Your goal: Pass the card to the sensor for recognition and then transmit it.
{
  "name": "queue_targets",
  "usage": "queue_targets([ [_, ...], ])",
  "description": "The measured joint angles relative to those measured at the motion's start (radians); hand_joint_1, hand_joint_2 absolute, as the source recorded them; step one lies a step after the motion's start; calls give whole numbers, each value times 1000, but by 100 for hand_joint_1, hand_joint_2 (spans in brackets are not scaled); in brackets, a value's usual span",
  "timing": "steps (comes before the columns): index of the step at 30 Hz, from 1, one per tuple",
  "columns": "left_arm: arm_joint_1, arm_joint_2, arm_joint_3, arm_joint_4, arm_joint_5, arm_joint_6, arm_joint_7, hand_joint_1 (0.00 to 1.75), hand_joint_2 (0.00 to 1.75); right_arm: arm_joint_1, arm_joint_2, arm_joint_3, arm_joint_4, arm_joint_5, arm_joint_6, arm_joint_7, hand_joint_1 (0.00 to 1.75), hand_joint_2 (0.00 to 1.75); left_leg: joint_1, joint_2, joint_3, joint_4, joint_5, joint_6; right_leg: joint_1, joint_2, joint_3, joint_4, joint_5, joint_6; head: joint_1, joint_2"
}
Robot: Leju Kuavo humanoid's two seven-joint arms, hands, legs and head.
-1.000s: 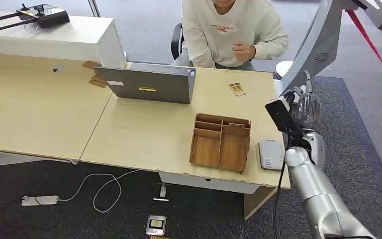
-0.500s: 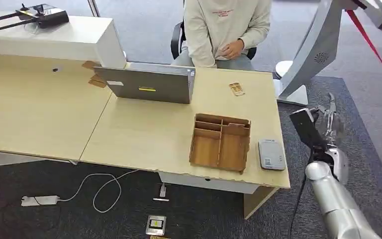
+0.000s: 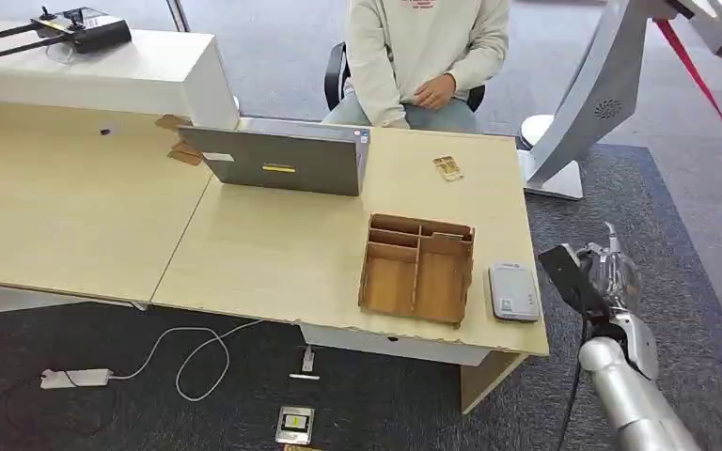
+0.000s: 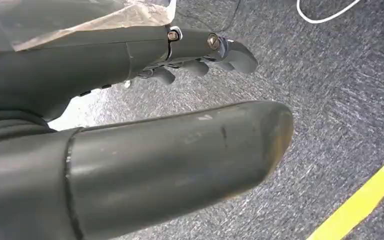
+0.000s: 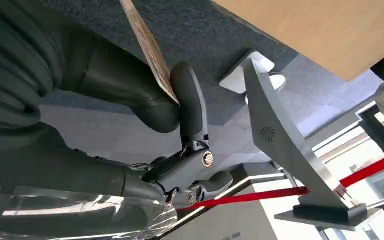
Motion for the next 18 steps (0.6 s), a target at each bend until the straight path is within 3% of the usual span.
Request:
queue_targets([
  [18, -10, 0, 0, 0, -20, -14, -1, 0, 0, -41, 52, 7, 25, 46, 34, -18, 175, 175, 0, 0, 0, 0, 0, 0, 0, 0, 0, 1, 0, 0, 0, 0],
])
